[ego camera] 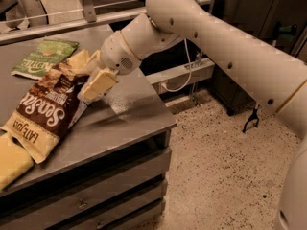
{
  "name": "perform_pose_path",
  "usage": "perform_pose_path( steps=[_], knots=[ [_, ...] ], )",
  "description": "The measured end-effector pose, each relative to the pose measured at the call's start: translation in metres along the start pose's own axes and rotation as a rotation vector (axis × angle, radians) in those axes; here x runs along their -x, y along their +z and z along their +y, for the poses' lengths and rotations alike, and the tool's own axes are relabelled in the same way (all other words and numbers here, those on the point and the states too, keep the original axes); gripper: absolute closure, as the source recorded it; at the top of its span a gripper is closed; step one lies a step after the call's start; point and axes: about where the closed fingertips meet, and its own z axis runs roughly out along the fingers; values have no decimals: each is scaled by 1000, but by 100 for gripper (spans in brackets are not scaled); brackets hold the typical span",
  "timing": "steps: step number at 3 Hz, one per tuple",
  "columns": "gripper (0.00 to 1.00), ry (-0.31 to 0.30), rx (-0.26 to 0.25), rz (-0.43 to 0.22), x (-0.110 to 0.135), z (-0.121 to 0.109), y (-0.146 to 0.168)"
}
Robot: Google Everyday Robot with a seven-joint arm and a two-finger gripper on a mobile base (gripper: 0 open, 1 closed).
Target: Move brown chip bag near sponge
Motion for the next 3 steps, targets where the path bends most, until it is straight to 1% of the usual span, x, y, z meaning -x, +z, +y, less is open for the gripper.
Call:
perform_pose_path(
  steps=[1, 2, 3],
  knots=[
    [0, -4, -9, 15, -3, 0, -7],
    [0, -5, -26, 39, -8, -1, -19],
    [0, 2, -75, 91, -23, -3, -50]
  ],
)
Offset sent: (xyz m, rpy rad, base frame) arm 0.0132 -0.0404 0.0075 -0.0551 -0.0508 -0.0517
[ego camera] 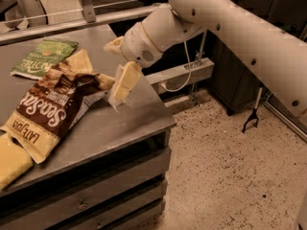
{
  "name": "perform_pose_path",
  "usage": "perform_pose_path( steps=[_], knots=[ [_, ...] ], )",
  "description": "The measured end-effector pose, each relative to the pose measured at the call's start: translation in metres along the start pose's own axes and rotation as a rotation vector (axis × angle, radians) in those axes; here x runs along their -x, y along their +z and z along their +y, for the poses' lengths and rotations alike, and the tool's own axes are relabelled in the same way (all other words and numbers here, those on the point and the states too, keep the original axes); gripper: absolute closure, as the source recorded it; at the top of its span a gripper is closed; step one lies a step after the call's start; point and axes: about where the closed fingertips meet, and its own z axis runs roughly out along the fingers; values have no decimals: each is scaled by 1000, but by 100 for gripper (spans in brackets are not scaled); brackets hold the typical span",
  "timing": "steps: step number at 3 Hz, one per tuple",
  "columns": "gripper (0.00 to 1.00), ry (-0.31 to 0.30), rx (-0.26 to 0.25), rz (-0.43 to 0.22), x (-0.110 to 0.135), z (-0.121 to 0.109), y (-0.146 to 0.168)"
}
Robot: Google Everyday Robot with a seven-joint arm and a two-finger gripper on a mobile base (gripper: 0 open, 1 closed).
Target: Move brown chip bag near sponge
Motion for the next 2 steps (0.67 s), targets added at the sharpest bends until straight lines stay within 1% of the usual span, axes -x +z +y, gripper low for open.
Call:
perform_pose_path(
  steps=[1, 2],
  knots=[
    [0, -4, -63, 43, -28, -5, -53],
    [0, 68, -176, 100, -65, -8, -120]
  ],
)
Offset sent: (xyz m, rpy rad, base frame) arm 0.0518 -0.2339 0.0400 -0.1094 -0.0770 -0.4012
